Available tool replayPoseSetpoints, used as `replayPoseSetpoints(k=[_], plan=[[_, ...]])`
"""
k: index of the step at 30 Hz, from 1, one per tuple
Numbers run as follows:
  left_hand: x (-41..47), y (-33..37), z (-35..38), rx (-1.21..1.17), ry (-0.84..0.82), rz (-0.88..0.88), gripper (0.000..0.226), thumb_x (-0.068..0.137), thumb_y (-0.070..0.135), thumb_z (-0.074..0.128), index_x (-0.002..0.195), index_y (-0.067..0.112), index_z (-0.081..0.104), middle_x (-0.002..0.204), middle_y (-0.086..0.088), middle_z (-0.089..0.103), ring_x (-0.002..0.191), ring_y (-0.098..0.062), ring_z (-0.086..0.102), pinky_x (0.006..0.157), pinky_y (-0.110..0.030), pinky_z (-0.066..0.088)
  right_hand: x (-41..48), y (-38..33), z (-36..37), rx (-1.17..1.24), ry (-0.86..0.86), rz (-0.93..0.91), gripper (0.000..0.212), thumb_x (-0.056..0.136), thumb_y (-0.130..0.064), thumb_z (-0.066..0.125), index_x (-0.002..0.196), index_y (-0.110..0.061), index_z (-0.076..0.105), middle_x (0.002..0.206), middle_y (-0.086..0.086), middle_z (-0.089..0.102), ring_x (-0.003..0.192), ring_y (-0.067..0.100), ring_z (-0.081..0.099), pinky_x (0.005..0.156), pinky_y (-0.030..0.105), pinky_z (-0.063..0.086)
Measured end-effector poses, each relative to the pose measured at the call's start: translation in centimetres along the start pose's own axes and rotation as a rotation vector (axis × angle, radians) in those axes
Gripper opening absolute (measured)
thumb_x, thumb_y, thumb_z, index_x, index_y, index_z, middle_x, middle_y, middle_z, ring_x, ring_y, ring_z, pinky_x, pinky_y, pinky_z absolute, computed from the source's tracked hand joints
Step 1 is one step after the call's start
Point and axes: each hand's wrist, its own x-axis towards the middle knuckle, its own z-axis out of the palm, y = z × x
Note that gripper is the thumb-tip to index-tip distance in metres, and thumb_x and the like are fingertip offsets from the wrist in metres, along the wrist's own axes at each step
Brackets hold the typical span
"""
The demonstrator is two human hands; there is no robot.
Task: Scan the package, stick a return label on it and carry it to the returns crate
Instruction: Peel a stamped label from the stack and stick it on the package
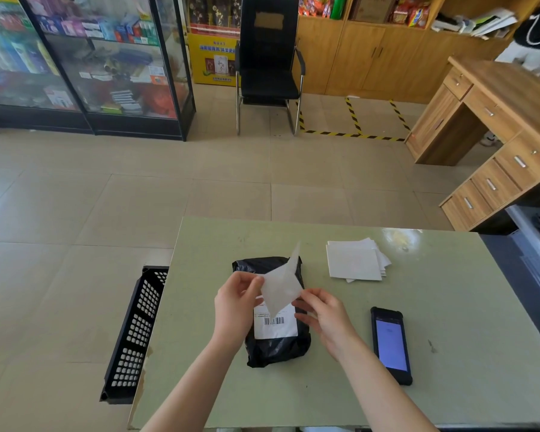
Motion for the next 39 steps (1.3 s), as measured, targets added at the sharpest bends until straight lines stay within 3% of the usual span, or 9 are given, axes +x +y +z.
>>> replayPoseSetpoints(k=[7,11,16,19,23,27,32,35,39], plan=[[0.9,-0.5,-1.0,-0.012,-0.009,-0.072,0.012,0.093,0.015,0.062,0.082,0.011,0.063,0.091,-0.025,0.07,0.082,-0.035,0.068,0.081,-0.046,0.06,1.7,1.1,-4.2,0.076,0.128,0.089,0.007,0.096,-0.004,0.048,0.097,0.001,0.053,0.088,0.016,0.064,0.076,0.027,0.065,0.06,0.031,0.058],[1.5,-0.5,-1.6,0.045,-0.046,-0.055,0.014,0.092,0.018,0.061,0.08,0.011,0.061,0.089,-0.03,0.068,0.071,-0.027,0.063,0.084,-0.057,0.056,3.0,1.4,-8.0,-0.059,0.256,0.098,0.009,0.096,-0.003,0.046,0.09,0.0,0.052,0.085,0.016,0.06,0.069,0.026,0.062,0.05,0.025,0.057],[1.9,0.2,-1.8,0.06,-0.064,-0.05,0.015,0.095,0.015,0.059,0.082,0.007,0.058,0.091,-0.029,0.07,0.073,-0.026,0.062,0.079,-0.051,0.057,4.2,2.2,-13.1,-0.261,0.443,0.104,0.01,0.092,-0.001,0.046,0.085,0.001,0.053,0.073,0.015,0.056,0.06,0.023,0.057,0.041,0.026,0.052],[2.3,0.2,-2.0,0.037,-0.046,-0.051,0.015,0.095,0.014,0.058,0.086,0.002,0.057,0.088,-0.023,0.072,0.075,-0.028,0.065,0.076,-0.046,0.059,3.9,2.4,-14.9,-0.414,0.623,0.093,0.022,0.089,0.004,0.043,0.07,-0.001,0.052,0.067,0.015,0.059,0.058,0.03,0.057,0.061,0.045,0.057],[2.4,0.1,-1.8,0.052,-0.034,-0.026,0.015,0.095,0.016,0.059,0.082,0.008,0.057,0.089,-0.027,0.071,0.074,-0.029,0.066,0.077,-0.049,0.058,3.3,2.9,-15.9,-0.496,0.77,0.07,0.013,0.086,0.003,0.044,0.086,0.004,0.057,0.067,0.016,0.064,0.06,0.033,0.063,0.073,0.053,0.057],[2.1,-0.1,-1.0,0.091,-0.04,-0.016,0.016,0.093,0.021,0.061,0.081,0.01,0.058,0.087,-0.026,0.071,0.081,-0.045,0.066,0.079,-0.056,0.058,3.0,2.7,-14.4,-0.613,0.694,-0.071,0.014,0.081,0.004,0.057,0.092,-0.004,0.06,0.093,0.019,0.068,0.077,0.031,0.063,0.074,0.037,0.05],[1.7,0.0,-0.1,0.061,-0.039,-0.021,0.014,0.094,0.017,0.06,0.083,0.008,0.058,0.085,-0.024,0.07,0.072,-0.023,0.063,0.073,-0.041,0.06,2.3,1.3,-9.9,-1.03,0.617,-0.403,0.028,0.074,0.005,0.062,0.097,-0.01,0.067,0.111,0.011,0.06,0.1,0.031,0.057,0.078,0.034,0.042],[1.6,-0.1,0.3,0.059,-0.042,-0.015,0.013,0.093,0.018,0.061,0.083,0.01,0.06,0.072,-0.009,0.064,0.073,-0.02,0.061,0.073,-0.038,0.061,0.8,0.0,-5.5,-0.962,0.291,-0.554,0.035,0.076,-0.01,0.072,0.108,-0.02,0.064,0.114,-0.003,0.06,0.106,0.017,0.057,0.088,0.024,0.042],[1.2,0.1,1.1,-0.024,-0.067,-0.028,0.009,0.093,0.016,0.062,0.087,0.01,0.061,0.075,-0.002,0.067,0.075,-0.016,0.065,0.065,-0.029,0.059,-1.1,-0.7,0.2,-0.837,-0.13,-0.496,0.064,0.07,-0.033,0.079,0.127,-0.033,0.051,0.122,-0.02,0.052,0.11,-0.005,0.051,0.088,0.005,0.036]])
